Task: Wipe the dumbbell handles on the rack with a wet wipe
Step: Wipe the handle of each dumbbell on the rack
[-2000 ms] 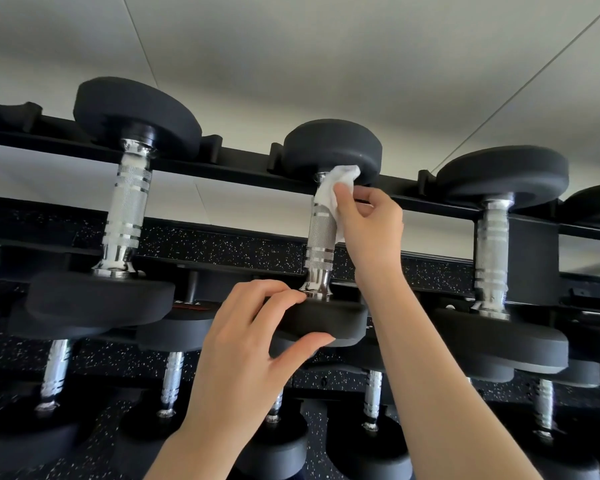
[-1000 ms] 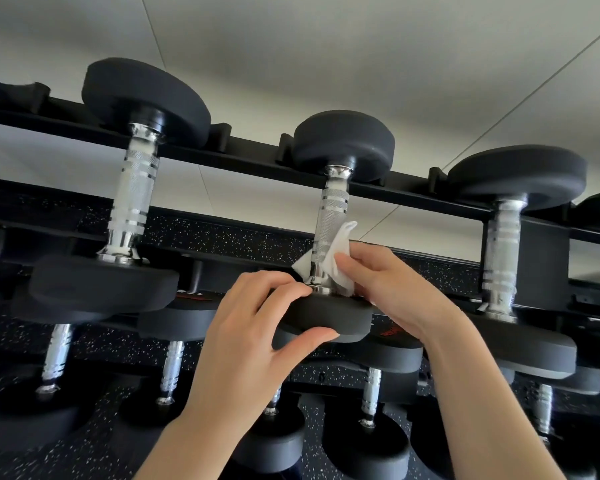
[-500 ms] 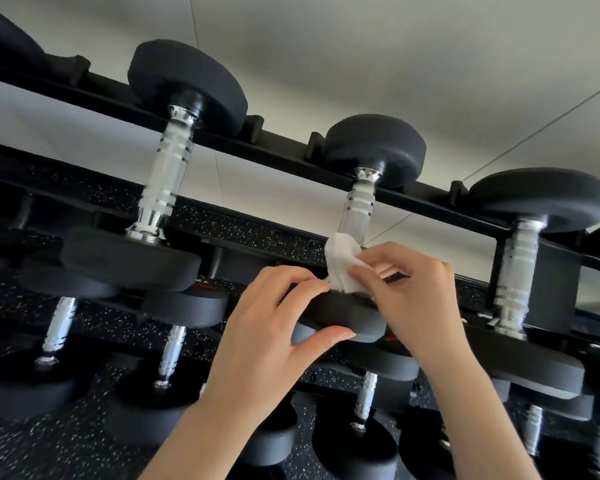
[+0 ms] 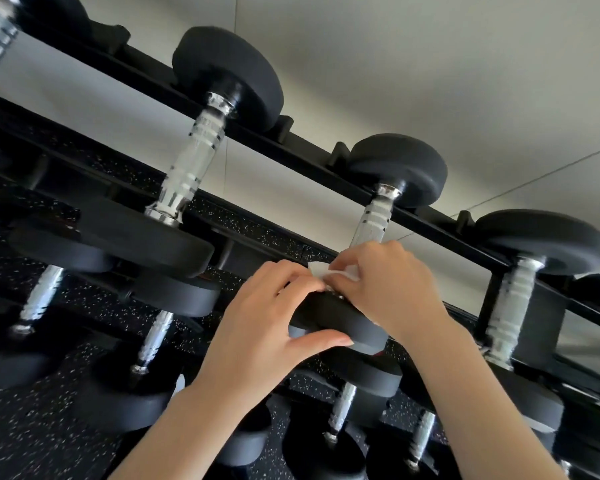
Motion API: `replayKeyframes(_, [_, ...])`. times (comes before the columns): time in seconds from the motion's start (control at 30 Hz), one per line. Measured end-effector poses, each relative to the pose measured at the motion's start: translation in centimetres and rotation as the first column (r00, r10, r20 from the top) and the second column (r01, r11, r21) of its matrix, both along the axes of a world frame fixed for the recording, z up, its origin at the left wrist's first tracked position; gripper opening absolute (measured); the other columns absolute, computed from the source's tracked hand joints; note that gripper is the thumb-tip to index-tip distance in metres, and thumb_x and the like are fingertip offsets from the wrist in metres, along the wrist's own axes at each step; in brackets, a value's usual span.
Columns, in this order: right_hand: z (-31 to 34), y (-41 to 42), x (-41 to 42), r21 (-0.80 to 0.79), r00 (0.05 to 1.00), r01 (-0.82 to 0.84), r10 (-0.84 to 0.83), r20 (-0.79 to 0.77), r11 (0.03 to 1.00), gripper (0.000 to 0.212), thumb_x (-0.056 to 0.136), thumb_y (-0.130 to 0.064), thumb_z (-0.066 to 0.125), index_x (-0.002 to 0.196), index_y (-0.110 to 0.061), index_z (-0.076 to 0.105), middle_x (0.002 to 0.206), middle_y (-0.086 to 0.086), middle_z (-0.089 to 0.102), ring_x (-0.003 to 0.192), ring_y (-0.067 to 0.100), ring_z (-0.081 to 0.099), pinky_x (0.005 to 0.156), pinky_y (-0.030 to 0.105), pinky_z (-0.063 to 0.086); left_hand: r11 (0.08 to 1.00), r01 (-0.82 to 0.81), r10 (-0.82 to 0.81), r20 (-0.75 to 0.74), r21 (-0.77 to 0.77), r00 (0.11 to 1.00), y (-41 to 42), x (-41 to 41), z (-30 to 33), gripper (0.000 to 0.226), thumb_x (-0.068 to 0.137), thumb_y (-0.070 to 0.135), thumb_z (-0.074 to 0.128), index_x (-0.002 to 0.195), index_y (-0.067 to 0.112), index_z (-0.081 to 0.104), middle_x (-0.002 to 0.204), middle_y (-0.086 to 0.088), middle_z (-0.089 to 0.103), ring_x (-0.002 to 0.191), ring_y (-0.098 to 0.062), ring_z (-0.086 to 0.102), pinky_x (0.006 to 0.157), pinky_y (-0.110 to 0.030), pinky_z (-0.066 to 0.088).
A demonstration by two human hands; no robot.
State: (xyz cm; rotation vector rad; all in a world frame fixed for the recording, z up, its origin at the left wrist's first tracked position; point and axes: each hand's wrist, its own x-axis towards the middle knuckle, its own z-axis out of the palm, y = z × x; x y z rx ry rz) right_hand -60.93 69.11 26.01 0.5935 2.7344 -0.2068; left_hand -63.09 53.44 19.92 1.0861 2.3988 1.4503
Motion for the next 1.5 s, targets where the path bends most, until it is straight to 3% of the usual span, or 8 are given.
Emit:
replayKeyframes(0.13, [0.4, -0.4, -0.2, 0.07, 0.999, -0.044, 0.043, 0.017, 0.997, 0.023, 0.091, -0.048, 0.049, 0.108, -0.038, 0.061, 0.095, 0.003, 0.063, 0.09, 0.029, 0.062, 0.067, 0.033, 0.045, 1.0, 0.002, -0.002, -0.028, -0.003, 1.0, 0.0, -0.3, -0.1, 0.047, 0.072, 0.059, 0.065, 0.097, 0.02, 0.062, 0.1, 0.012, 0.054, 0.093, -0.008, 0.052, 0.079, -0.012, 0.038])
replayKeyframes(0.47, [0.5, 2.8, -3.2, 0.198, 0.986, 0.014, 0.019, -0.165, 0.98, 0.021, 0.091, -0.035, 0.051, 0.104, -0.028, 0.067, 0.085, 0.007, 0.068, 0.078, 0.032, 0.063, 0.066, 0.036, 0.052, 1.0, 0.016, -0.017, -0.062, -0.014, 0.998, 0.0, -0.4, -0.7, 0.053, 0.075, 0.062, 0.063, 0.098, 0.015, 0.065, 0.098, 0.006, 0.057, 0.091, -0.013, 0.054, 0.074, -0.033, 0.049])
replayKeyframes(0.73, [-1.5, 4.7, -3.3, 0.343, 0.812, 0.062, 0.152, -0.564, 0.937, 0.013, 0.087, -0.022, 0.06, 0.092, -0.018, 0.071, 0.06, 0.007, 0.063, 0.049, 0.033, 0.056, 0.046, 0.028, 0.041, 1.0, 0.011, -0.012, -0.074, -0.011, 0.997, 0.0, -0.5, -0.7, 0.052, 0.075, 0.062, 0.064, 0.097, 0.015, 0.065, 0.097, 0.007, 0.057, 0.089, -0.011, 0.053, 0.073, -0.029, 0.049])
replayKeyframes(0.83, [-2.0, 4.9, -2.6, 0.167, 0.764, 0.115, 0.021, -0.644, 0.979, 0.015, 0.088, -0.022, 0.059, 0.097, -0.02, 0.071, 0.062, 0.007, 0.065, 0.051, 0.03, 0.056, 0.048, 0.033, 0.047, 1.0, 0.013, -0.014, -0.079, -0.012, 0.997, 0.0, -0.6, -0.7, 0.052, 0.075, 0.062, 0.064, 0.097, 0.015, 0.066, 0.096, 0.007, 0.057, 0.089, -0.012, 0.054, 0.073, -0.029, 0.049])
replayKeyframes(0.97, [-1.5, 4.9, -2.3, -0.057, 0.863, 0.129, -0.141, -0.485, 0.99, 0.018, 0.089, -0.031, 0.059, 0.101, -0.026, 0.071, 0.064, 0.003, 0.065, 0.051, 0.018, 0.052, 0.054, 0.031, 0.046, 1.0, 0.022, -0.023, -0.085, -0.008, 0.996, 0.0, -0.6, -0.5, 0.052, 0.074, 0.062, 0.064, 0.096, 0.014, 0.065, 0.096, 0.007, 0.057, 0.089, -0.013, 0.054, 0.071, -0.028, 0.049])
replayKeyframes(1.1, [-1.6, 2.9, -0.4, -0.178, 0.896, 0.124, -0.187, -0.403, 0.976, 0.015, 0.087, -0.034, 0.062, 0.094, -0.025, 0.071, 0.059, -0.01, 0.06, 0.048, 0.003, 0.045, 0.054, 0.026, 0.04, 0.998, 0.047, -0.05, -0.091, -0.036, 0.995, 0.0, -0.9, -0.1, 0.051, 0.073, 0.061, 0.063, 0.095, 0.015, 0.063, 0.097, 0.007, 0.056, 0.089, -0.013, 0.052, 0.07, -0.029, 0.048])
replayKeyframes(1.3, [-2.3, 0.7, 2.2, -0.206, 0.817, 0.203, -0.282, -0.503, 0.957, 0.02, 0.085, -0.034, 0.064, 0.103, -0.03, 0.071, 0.086, -0.004, 0.057, 0.073, 0.012, 0.054, 0.062, 0.031, 0.048, 0.993, 0.097, -0.103, -0.098, -0.065, 0.99, -0.3, -1.2, 0.2, 0.052, 0.076, 0.061, 0.059, 0.098, 0.014, 0.065, 0.099, 0.005, 0.057, 0.091, -0.015, 0.054, 0.072, -0.035, 0.05])
replayKeyframes(1.5, [-2.3, -0.5, 3.1, -0.337, 0.751, 0.256, -0.406, -0.521, 0.906, 0.016, 0.081, -0.018, 0.071, 0.096, -0.02, 0.074, 0.084, -0.004, 0.054, 0.073, 0.005, 0.049, 0.067, 0.007, 0.038, 0.98, 0.175, -0.186, -0.129, -0.093, 0.974, -0.6, -1.8, 0.8, 0.054, 0.076, 0.06, 0.058, 0.099, 0.012, 0.067, 0.098, 0.003, 0.058, 0.091, -0.017, 0.054, 0.075, -0.039, 0.05])
